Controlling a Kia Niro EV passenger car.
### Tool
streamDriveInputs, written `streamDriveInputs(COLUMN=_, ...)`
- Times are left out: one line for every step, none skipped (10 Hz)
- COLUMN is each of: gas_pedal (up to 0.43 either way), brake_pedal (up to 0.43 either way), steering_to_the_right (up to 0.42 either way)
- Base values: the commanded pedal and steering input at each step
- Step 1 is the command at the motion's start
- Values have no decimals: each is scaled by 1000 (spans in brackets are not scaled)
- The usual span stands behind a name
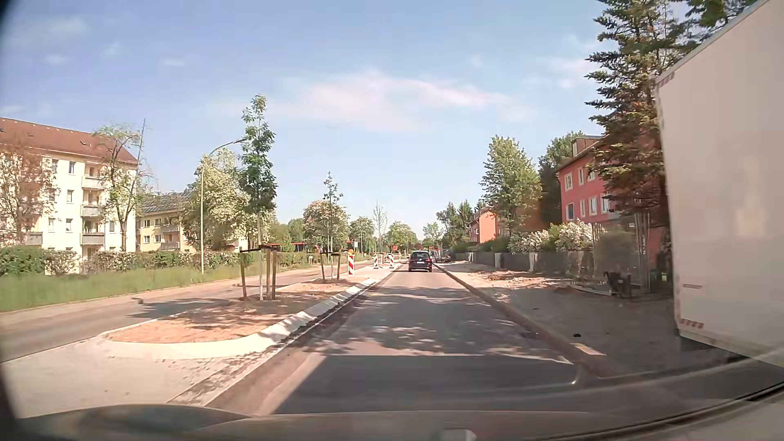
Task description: Follow the waypoints while adhering to traffic rules and regulations
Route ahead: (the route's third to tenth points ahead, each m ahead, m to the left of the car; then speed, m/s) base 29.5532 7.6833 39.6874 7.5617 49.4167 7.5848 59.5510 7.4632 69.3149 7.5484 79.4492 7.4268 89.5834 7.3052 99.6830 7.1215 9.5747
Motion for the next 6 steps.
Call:
streamDriveInputs(gas_pedal=98, brake_pedal=0, steering_to_the_right=-1)
streamDriveInputs(gas_pedal=98, brake_pedal=0, steering_to_the_right=-1)
streamDriveInputs(gas_pedal=98, brake_pedal=0, steering_to_the_right=-1)
streamDriveInputs(gas_pedal=98, brake_pedal=0, steering_to_the_right=-1)
streamDriveInputs(gas_pedal=98, brake_pedal=0, steering_to_the_right=-1)
streamDriveInputs(gas_pedal=98, brake_pedal=0, steering_to_the_right=-1)
